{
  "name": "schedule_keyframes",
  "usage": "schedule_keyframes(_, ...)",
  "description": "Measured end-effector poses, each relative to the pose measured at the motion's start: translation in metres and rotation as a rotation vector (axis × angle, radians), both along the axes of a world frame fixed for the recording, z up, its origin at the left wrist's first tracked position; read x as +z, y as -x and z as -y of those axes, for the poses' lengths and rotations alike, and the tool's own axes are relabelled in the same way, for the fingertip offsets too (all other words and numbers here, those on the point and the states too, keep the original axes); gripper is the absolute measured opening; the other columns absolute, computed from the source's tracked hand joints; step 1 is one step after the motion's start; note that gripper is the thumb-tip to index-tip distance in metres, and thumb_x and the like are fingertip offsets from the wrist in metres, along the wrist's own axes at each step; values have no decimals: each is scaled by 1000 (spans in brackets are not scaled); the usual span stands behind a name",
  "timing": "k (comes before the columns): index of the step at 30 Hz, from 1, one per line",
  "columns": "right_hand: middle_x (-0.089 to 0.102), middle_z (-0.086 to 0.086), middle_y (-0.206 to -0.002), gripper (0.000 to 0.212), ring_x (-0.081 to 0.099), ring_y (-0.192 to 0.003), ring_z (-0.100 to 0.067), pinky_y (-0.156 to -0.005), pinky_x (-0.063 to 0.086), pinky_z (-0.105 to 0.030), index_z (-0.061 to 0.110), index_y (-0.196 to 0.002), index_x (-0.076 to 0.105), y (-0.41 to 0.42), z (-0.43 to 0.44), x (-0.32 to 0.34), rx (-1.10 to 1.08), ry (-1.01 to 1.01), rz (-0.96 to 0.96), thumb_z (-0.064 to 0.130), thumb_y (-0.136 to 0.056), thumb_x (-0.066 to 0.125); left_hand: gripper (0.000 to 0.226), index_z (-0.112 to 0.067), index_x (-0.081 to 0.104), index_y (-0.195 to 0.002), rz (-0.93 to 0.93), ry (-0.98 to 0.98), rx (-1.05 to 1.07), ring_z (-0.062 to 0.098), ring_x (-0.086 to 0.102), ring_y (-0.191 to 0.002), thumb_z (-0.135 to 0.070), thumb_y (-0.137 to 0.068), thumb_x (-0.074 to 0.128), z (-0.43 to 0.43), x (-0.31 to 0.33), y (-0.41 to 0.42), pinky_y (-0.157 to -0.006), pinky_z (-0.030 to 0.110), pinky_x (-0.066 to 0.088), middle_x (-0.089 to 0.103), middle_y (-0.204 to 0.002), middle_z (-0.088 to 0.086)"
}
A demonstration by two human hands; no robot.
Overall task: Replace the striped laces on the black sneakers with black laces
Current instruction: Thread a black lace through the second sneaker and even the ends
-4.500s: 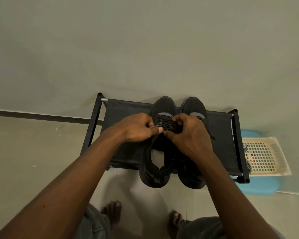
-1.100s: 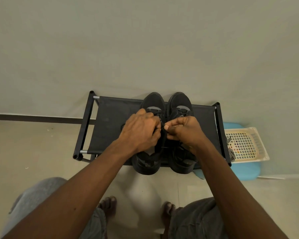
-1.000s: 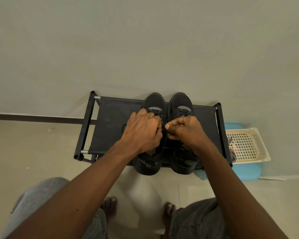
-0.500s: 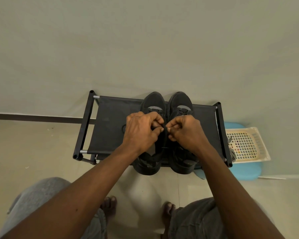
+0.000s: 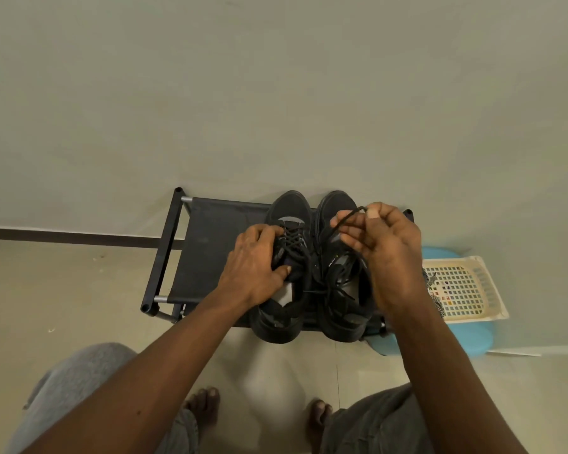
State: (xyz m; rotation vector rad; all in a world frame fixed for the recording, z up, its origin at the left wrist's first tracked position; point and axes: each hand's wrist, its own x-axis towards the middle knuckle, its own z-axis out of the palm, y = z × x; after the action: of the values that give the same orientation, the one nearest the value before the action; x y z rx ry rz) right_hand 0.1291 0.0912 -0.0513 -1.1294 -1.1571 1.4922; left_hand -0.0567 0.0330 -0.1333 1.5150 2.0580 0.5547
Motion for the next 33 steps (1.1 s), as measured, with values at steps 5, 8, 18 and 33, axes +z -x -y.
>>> schedule_keyframes(5,62,-4,-72,14,58,-66,-19,-59,51,-23,12,-99,58,-6,8,18,-104,-2,-85,8,-107,46,86,-24,30,-157,100,132,81,28,45,-139,-44,-88,77,6,1,4,-117,46,41,40,-154,6)
schedule_keyframes(8,50,0,-65,11,44,-58,-13,-53,41,-25,13,-101,63,-12,15,3,-119,-98,220,11,-104,53,87,-22,28,-158,117,217,49,30,50,-137,-48,-89,75,7,0,4,-115,45,43,46,-151,8)
schedule_keyframes(18,69,3,-93,17,67,-90,-23,-76,54,-34,28,-105,67,5,14,-42,515,-326,1360,42,-99,58,89,-23,15,-160,123,225,73,34,57,-130,-38,-93,72,7,-2,-3,-109,52,48,54,-145,11)
schedule_keyframes(33,50,-1,-57,25,61,-62,-24,-78,52,-43,10,-78,60,-7,-9,-16,-109,44,-345,15,-101,50,89,-21,-7,-164,8,187,94,38,62,-118,-25,-102,56,11,1,-14,-101,53,50,55,-138,18)
